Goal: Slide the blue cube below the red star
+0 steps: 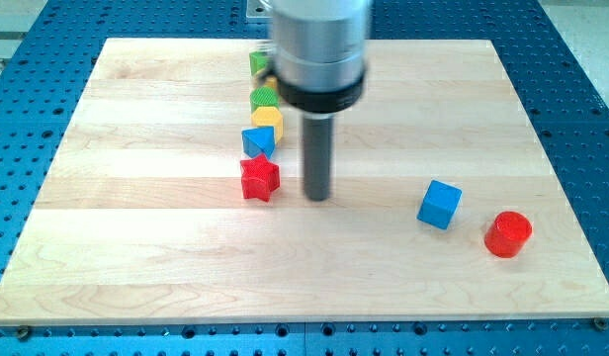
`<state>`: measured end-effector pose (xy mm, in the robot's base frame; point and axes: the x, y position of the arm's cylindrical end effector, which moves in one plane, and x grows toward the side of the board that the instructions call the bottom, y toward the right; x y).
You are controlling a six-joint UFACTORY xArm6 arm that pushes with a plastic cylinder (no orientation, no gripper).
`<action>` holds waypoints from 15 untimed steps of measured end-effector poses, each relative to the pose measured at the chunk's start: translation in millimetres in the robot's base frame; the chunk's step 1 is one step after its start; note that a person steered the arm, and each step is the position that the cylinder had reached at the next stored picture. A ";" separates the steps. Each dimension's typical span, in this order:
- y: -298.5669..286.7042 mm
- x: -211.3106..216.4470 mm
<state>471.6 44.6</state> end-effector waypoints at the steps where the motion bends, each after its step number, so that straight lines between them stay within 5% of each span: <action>1: 92.7 -15.0; 2: 169.8 19.4; 3: 162.3 40.9; 5: 83.2 42.6; 7: 111.7 29.8; 11: -5.4 50.7; 13: -8.2 78.2; 15: -36.7 57.7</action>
<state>529.3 7.9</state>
